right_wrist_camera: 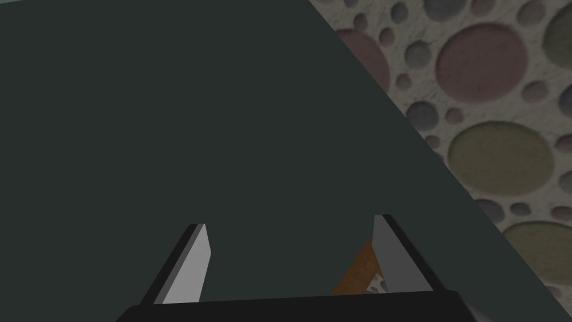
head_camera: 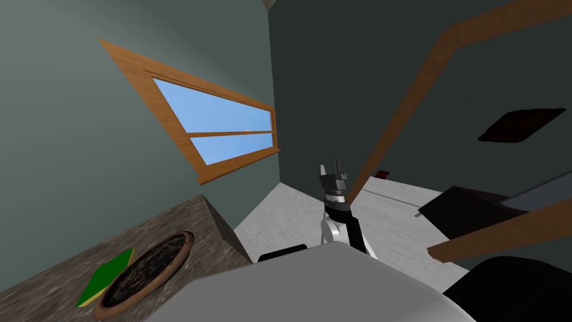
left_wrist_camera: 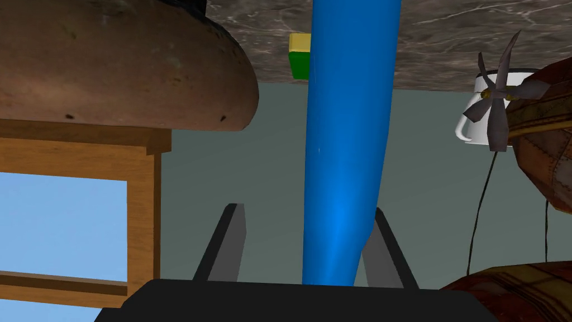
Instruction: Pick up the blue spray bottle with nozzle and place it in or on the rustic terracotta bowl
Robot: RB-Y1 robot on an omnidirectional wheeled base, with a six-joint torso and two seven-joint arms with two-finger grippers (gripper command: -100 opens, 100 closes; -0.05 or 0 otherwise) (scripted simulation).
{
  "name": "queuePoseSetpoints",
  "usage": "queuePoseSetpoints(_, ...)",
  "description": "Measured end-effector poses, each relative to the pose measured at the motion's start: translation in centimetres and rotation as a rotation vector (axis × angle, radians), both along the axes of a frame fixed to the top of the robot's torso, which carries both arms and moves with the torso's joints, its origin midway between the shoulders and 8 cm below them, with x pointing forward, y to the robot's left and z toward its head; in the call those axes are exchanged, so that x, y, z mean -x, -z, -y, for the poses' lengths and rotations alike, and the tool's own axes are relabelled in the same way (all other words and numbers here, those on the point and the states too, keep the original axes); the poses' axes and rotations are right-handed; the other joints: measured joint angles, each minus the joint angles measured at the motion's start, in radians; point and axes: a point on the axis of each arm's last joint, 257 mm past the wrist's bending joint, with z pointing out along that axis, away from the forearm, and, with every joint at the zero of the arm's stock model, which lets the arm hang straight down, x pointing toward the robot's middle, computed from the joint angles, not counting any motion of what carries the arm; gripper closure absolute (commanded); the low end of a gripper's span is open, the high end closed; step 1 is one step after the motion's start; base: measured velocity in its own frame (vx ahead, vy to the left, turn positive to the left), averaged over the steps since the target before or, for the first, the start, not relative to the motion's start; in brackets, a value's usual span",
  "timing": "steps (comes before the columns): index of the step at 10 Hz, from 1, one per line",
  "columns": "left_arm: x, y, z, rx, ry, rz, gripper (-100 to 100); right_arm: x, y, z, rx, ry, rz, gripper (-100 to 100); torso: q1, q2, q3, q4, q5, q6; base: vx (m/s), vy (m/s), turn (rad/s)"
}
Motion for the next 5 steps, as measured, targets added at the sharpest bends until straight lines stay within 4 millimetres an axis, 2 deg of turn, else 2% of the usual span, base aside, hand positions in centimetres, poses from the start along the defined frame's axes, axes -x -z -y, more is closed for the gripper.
queuePoseSetpoints(3, 0.04, 0.01, -0.03, 0.000, -0.001, -0.001, 100, 0.00, 0.00, 0.00, 0.000, 0.000, 0.000, 0, 0.000, -0.001, 0.000, 0.000, 0.000, 0.000, 0.000, 0.000, 0.000)
queuePoseSetpoints(4, 0.04, 0.01, -0.03, -0.001, -0.001, -0.001, 0, 0.00, 0.00, 0.00, 0.000, 0.000, 0.000, 0, 0.000, -0.001, 0.000, 0.000, 0.000, 0.000, 0.000, 0.000, 0.000)
queuePoseSetpoints(5, 0.04, 0.01, -0.03, -0.001, -0.001, -0.001, 100, 0.00, 0.00, 0.00, 0.000, 0.000, 0.000, 0, 0.000, -0.001, 0.000, 0.000, 0.000, 0.000, 0.017, 0.004, 0.176)
